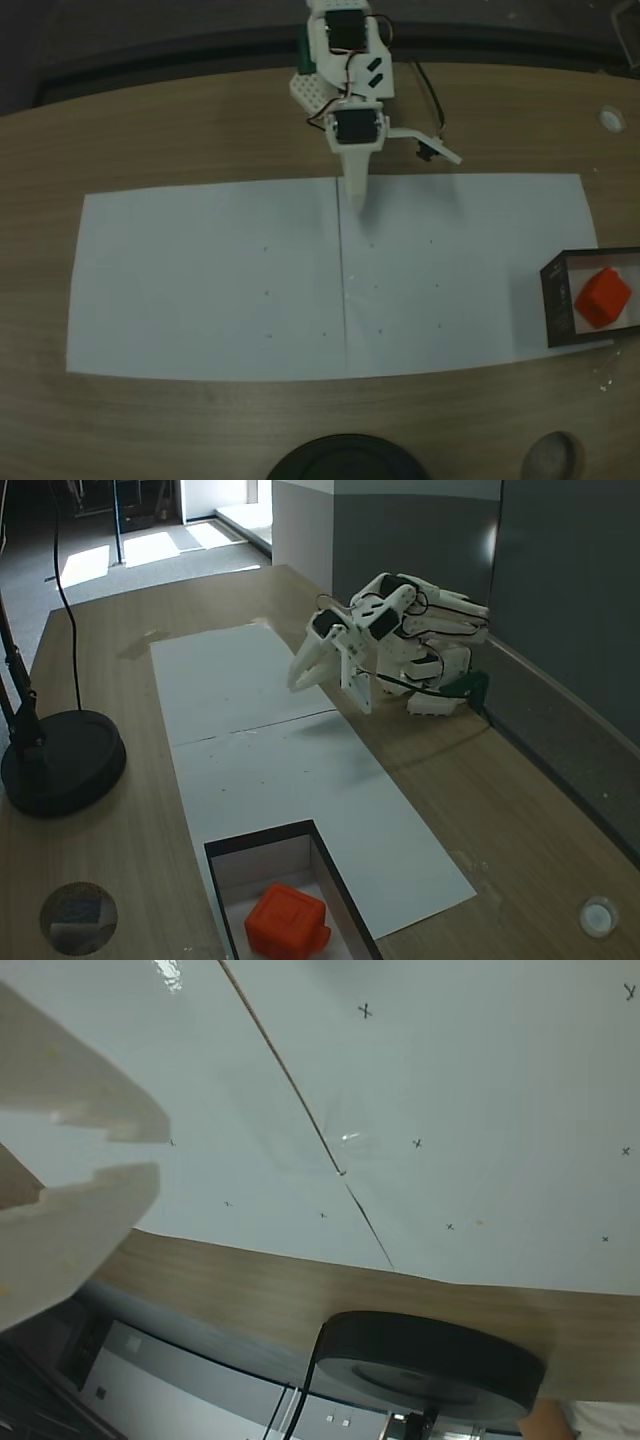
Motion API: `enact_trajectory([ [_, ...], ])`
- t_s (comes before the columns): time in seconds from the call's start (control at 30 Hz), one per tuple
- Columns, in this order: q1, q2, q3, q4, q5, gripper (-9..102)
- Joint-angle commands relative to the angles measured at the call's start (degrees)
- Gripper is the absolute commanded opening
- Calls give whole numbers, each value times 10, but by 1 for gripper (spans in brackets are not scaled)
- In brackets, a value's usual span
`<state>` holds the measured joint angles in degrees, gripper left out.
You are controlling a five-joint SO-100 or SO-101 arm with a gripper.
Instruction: Grab a orange square and put it in the box.
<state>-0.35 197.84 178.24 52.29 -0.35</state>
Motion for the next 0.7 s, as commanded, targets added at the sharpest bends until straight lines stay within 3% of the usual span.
enact_trajectory([
  [0.0,1,14,-4,10,5,0],
  [0.2,1,14,-10,32,6,0],
  [0.57,1,14,-62,214,6,0],
  [0.67,1,14,-63,219,6,0],
])
